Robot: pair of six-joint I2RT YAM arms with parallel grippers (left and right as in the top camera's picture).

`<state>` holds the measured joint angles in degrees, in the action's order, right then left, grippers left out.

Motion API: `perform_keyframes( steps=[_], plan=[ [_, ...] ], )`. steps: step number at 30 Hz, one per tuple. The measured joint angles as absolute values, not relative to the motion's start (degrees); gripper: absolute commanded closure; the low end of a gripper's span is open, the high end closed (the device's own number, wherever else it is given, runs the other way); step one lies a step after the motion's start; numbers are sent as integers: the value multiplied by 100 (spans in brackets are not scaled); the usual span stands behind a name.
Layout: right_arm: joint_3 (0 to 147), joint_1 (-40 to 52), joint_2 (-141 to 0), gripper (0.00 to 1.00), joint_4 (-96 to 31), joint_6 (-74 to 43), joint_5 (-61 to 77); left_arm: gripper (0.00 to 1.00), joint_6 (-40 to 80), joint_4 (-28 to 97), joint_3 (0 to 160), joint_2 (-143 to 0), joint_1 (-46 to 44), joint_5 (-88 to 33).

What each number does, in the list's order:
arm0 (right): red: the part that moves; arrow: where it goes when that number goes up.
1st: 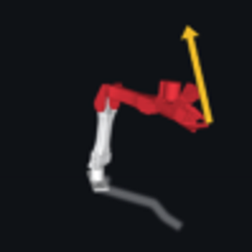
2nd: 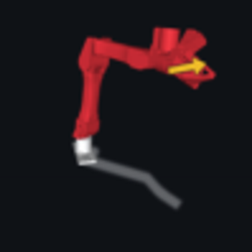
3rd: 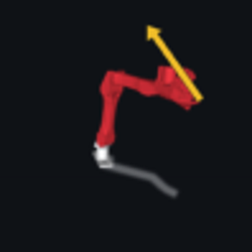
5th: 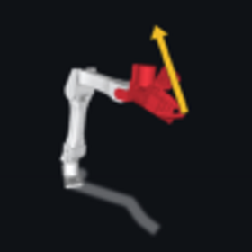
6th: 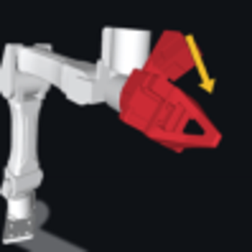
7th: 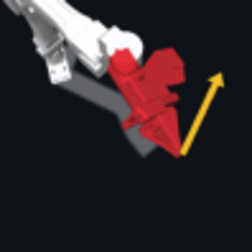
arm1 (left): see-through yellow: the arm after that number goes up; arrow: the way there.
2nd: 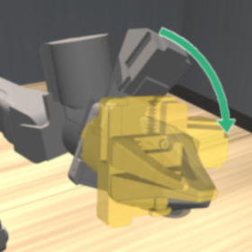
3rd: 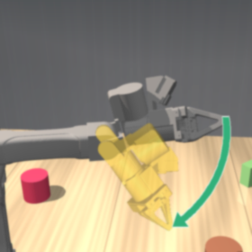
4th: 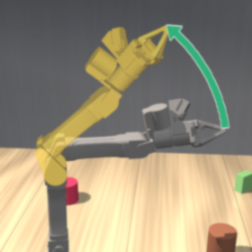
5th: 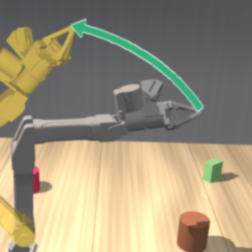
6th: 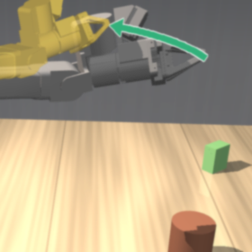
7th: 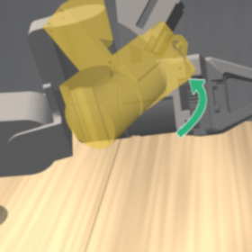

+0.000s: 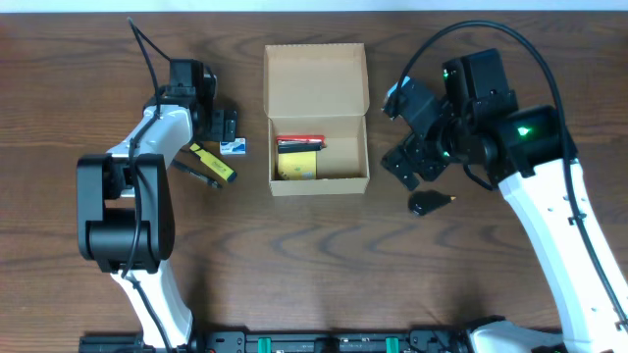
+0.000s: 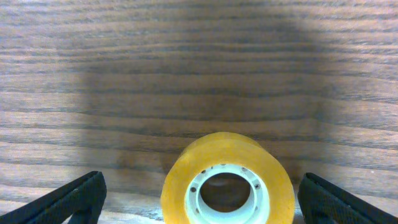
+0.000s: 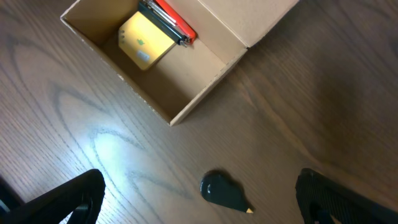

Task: Pack container
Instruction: 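Lower the left gripper onto the tape roll and close on it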

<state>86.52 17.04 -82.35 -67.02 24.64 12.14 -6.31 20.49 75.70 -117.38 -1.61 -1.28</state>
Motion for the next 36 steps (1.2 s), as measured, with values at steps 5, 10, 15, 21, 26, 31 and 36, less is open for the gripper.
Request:
perform_keyframes(
  steps=[5,10,15,21,26,31,36],
  plan=[
    [8652,1704,-8235,1,-6702,2464,1212,13,-622,2005,7590,-11767,-161,-143],
    [8652,1704,-8235,1,-6702,2464,1212,25,-670,2005,7590,-11767,-161,-148],
    [8652,1704,-8235,1,-6702,2464,1212,34,-709,2008,7590,-11767,-161,-148],
    [8652,1704,-8235,1,-6702,2464,1212,46,-731,2005,7590,-11767,-163,-143],
    [8652,1704,-8235,1,-6702,2464,1212,50,-738,2005,7590,-11767,-161,-145],
    [8652,1704,-8235,1,-6702,2464,1212,73,-738,2014,7594,-11767,-163,-143],
    [8652,1704,-8235,1,-6702,2464,1212,94,-735,2137,7677,-11767,-161,-143]
  ],
)
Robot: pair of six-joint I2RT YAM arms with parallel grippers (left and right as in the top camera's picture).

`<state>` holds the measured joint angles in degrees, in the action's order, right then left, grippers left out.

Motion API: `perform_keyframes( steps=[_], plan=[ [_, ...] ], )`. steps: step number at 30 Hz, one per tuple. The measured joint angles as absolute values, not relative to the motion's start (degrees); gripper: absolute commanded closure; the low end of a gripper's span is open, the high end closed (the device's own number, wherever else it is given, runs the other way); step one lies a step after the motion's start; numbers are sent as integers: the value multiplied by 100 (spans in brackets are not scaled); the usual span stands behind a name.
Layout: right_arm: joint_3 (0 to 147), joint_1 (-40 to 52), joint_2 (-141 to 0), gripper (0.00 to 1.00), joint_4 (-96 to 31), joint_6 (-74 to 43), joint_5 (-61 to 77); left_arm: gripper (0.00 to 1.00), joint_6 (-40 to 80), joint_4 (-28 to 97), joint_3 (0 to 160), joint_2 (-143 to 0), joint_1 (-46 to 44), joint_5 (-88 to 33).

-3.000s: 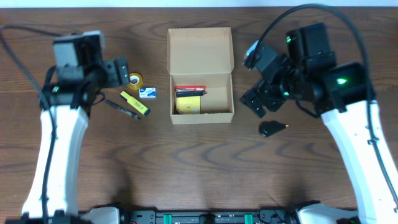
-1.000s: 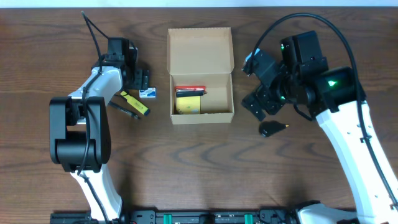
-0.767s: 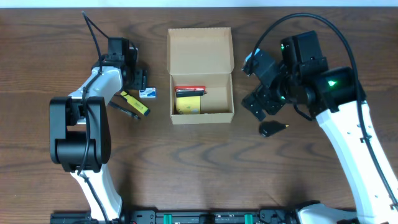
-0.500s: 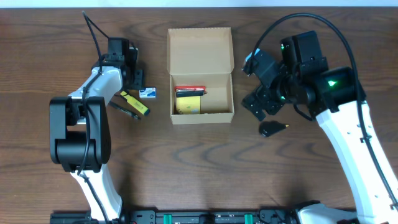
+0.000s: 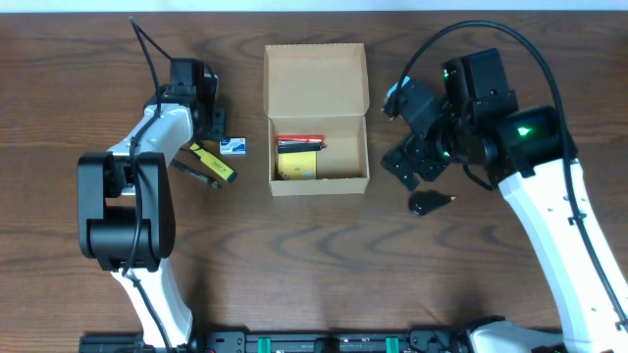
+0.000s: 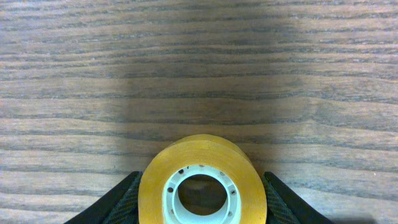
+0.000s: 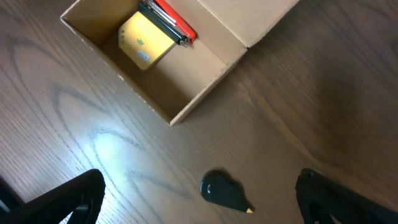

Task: Pack container
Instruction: 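Lower the left gripper onto the tape roll and close on it, then lift the tape roll with the left gripper and carry it over the box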

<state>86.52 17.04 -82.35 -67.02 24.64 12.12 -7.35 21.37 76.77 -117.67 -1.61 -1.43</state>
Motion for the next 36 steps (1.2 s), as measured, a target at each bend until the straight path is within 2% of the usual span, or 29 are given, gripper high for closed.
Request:
perform_keyframes(
  steps=[5,11,17,22,28,36],
  plan=[
    [8652,1704,-8235,1,-6702,2464,1210,95,-757,2571,8195,-11636,-161,-130],
    [8652,1704,-8235,1,-6700,2464,1201,94,-1354,2895,8643,-10691,-161,-399],
    [8652,1704,-8235,1,-6700,2464,1201,94,-2526,3000,8764,-9723,-163,-1776],
    [8652,1704,-8235,1,-6700,2464,1199,94,-3030,3317,8783,-9614,-172,-3044],
    [8652,1704,-8235,1,-6702,2464,1199,94,-2596,3391,8781,-9633,-539,-3577],
    [8652,1704,-8235,1,-6700,2464,1199,94,-1535,3343,8783,-9633,-1737,-3199]
  ],
)
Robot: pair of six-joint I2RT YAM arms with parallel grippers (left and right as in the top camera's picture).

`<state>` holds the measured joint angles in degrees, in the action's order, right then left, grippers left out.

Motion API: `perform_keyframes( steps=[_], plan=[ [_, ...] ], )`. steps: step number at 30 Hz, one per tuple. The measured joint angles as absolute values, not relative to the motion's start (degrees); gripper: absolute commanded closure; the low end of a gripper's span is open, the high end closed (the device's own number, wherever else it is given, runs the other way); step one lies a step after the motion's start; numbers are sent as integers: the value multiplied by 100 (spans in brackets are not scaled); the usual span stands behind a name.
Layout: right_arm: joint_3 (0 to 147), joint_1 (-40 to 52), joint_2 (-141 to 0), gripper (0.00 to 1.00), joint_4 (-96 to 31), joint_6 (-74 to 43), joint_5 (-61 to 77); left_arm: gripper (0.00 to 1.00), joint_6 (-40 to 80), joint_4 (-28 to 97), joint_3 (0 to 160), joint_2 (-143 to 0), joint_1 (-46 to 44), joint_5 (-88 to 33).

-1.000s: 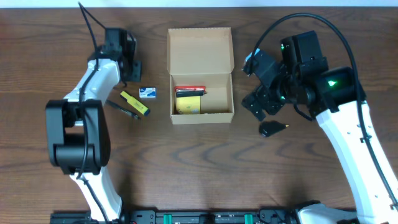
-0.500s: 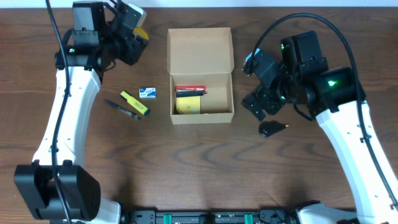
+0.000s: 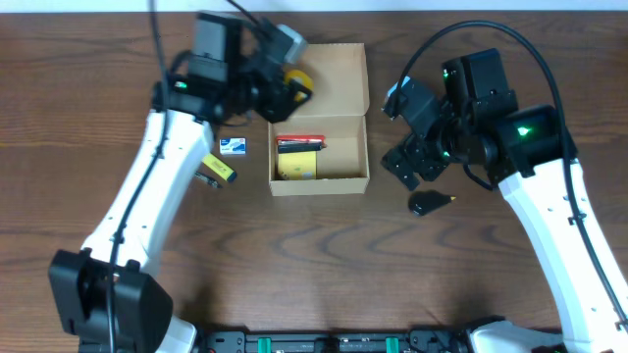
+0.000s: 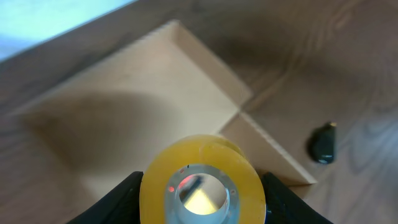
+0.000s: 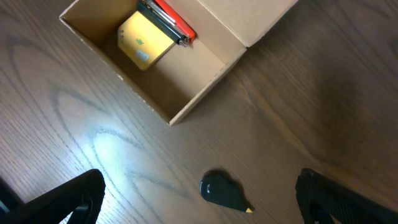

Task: Pack container
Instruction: 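Lift the tape roll with the left gripper and carry it over the box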

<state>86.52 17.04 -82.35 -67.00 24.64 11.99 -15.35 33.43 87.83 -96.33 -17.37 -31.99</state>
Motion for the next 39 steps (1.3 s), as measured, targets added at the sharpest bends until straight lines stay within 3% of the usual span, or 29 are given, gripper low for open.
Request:
perform_keyframes(
  steps=[16,29,39],
  plan=[
    [8652,1704,-8235,1,-6702,2464,1199,94,-1138,3251,8783,-10897,-2408,-2484],
    [8652,1704,-8235,1,-6702,2464,1199,94,-1946,3411,8783,-11076,-3127,-2390],
    [8652,1704,-8232,1,-6702,2464,1199,94,-2128,3076,8783,-11550,-3170,-2034]
  ],
)
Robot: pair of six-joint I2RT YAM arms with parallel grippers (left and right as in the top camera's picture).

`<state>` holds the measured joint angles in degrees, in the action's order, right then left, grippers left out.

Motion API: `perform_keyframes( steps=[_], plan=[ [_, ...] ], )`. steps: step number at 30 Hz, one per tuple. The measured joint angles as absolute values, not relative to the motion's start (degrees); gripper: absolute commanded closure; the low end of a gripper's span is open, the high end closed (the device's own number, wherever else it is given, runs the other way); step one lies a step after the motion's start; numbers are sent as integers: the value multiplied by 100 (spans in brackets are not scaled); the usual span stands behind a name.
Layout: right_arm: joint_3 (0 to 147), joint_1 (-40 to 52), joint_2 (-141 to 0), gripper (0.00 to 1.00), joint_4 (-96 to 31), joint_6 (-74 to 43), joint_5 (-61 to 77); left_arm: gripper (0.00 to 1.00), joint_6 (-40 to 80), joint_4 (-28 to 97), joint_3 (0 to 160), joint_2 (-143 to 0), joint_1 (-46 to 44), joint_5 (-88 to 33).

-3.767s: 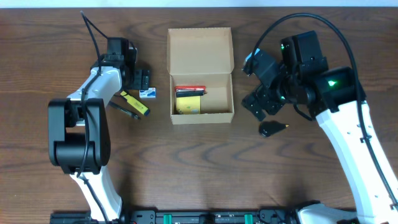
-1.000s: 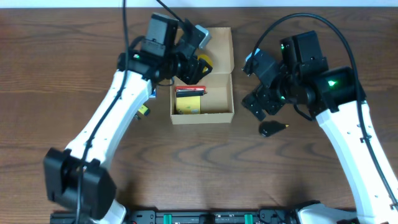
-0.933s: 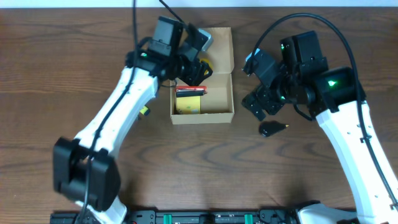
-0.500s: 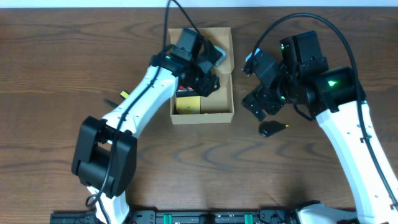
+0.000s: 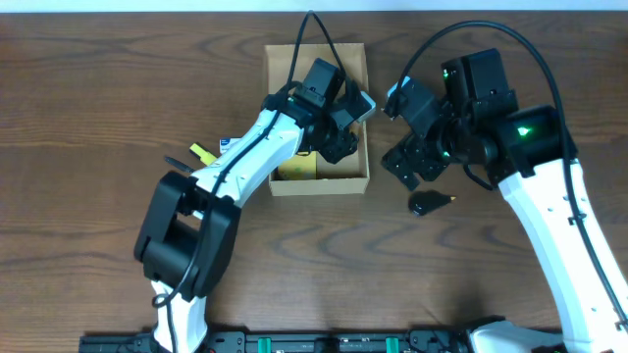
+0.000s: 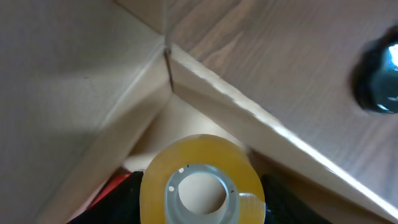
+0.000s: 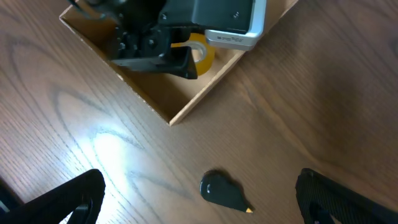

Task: Pack container
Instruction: 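Lift the tape roll with the left gripper and carry it over the box, then lower the tape roll into the box's right side and open the left gripper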

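Observation:
A yellow tape roll (image 6: 154,190) with a white core sits between the fingers of my left gripper (image 5: 339,135), which is shut on it. The roll is low inside the right part of the open cardboard box (image 5: 320,188), close to its corner wall (image 6: 249,134). The right wrist view shows the tape roll (image 7: 203,55) under the left gripper, inside the box (image 7: 155,102). My right gripper (image 7: 202,202) stands open above the table right of the box, over a black teardrop-shaped item (image 7: 222,191). Nothing is between its fingers.
A yellow pad (image 5: 292,170) lies in the box's left part, and a red item (image 6: 115,180) shows beside the roll. Left of the box lie a yellow marker (image 5: 202,151) and a small blue-white box (image 5: 225,144). The black item (image 5: 430,204) lies right of the box's front corner.
My left gripper, still shut on the tape roll, was above the box's lid flap and is now down inside the right part of the box. The right arm has not moved.
My left gripper stood open around the tape roll on the table left of the box. Then it was shut on the roll there. Then it held the roll above the box's flap, and now holds it inside the box. The right gripper stayed open throughout.

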<state>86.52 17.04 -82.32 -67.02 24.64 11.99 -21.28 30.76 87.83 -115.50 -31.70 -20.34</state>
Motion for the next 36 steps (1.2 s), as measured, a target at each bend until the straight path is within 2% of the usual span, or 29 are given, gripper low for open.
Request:
perform_keyframes(
  steps=[18,22,25,31,36],
  plan=[
    [8652,1704,-8232,1,-6700,2464,1199,94,-2130,2650,8783,-11813,-3170,-1944],
    [8652,1704,-8235,1,-6702,2464,1199,92,-2130,2639,8783,-11878,-3170,-2040],
    [8652,1704,-8232,1,-6702,2464,1199,84,-2130,2580,8783,-11878,-3170,-2075],
    [8652,1704,-8235,1,-6700,2464,1199,74,-2130,2558,8783,-11878,-3170,-2102],
    [8652,1704,-8235,1,-6702,2464,1199,72,-2130,2558,8783,-11878,-3170,-2104]
  ],
)
